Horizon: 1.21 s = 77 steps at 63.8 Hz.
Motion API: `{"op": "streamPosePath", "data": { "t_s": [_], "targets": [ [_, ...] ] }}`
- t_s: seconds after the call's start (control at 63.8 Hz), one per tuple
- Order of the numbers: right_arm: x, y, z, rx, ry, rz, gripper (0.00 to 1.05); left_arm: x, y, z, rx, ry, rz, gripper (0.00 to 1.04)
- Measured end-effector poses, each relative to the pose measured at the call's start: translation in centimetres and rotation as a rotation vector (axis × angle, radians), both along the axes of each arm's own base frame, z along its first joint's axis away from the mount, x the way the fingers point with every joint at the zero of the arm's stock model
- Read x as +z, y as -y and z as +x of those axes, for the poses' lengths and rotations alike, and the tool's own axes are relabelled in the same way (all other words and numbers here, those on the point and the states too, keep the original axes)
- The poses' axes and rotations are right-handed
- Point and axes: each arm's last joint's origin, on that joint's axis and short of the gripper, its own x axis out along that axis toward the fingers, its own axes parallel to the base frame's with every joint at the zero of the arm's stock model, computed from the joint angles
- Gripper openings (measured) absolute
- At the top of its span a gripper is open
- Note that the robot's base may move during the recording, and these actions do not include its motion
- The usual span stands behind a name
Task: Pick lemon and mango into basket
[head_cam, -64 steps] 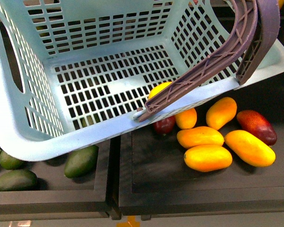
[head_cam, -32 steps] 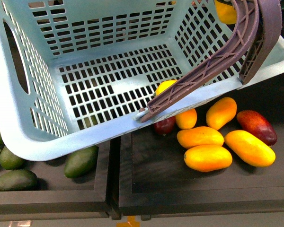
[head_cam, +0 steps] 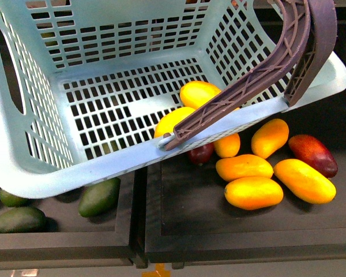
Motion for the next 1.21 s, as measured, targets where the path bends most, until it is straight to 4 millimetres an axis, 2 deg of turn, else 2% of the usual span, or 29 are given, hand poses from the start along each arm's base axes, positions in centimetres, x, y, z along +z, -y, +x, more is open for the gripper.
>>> {"op": "streamPosePath", "data": {
  "t_s": [0.063, 0.157, 0.22, 0.314, 0.408, 0.612, 0.847, 1.208],
  "targets": [
    [0.5, 0.9, -1.5, -0.03, 0.022, 0.013, 0.96, 0.0, 0.0, 0.0, 0.0, 0.001, 0.001, 0.15],
    [0.7, 1.7, -2.9, -0.08, 0.218, -0.087, 0.82, 0.0, 0.0, 0.0, 0.001, 0.0, 0.0, 0.15],
    [0.2, 2.2, -4.0, -0.077, 0.282, -0.148, 0.73, 0.0, 0.1, -0.1, -0.008, -0.001, -0.002, 0.15],
    [-0.8, 2.9, -5.9, -0.066, 0.304, -0.214, 0.58, 0.0, 0.1, -0.1, -0.015, -0.007, -0.01, 0.15],
    [-1.8, 3.8, -8.2, -0.063, 0.303, -0.248, 0.35, 0.0, 0.1, -0.1, -0.01, -0.004, -0.005, 0.15],
    [-2.9, 4.6, -10.9, -0.063, 0.303, -0.264, 0.02, 0.0, 0.1, -0.1, -0.007, -0.002, -0.003, 0.15],
    [-3.8, 6.0, -13.4, -0.063, 0.299, -0.269, 0.02, 0.0, 0.1, -0.1, -0.008, -0.002, -0.004, 0.15],
    [-5.4, 6.1, -16.2, -0.062, 0.295, -0.269, 0.02, 0.0, 0.1, 0.0, -0.004, -0.001, -0.002, 0.15]
  ]
}}
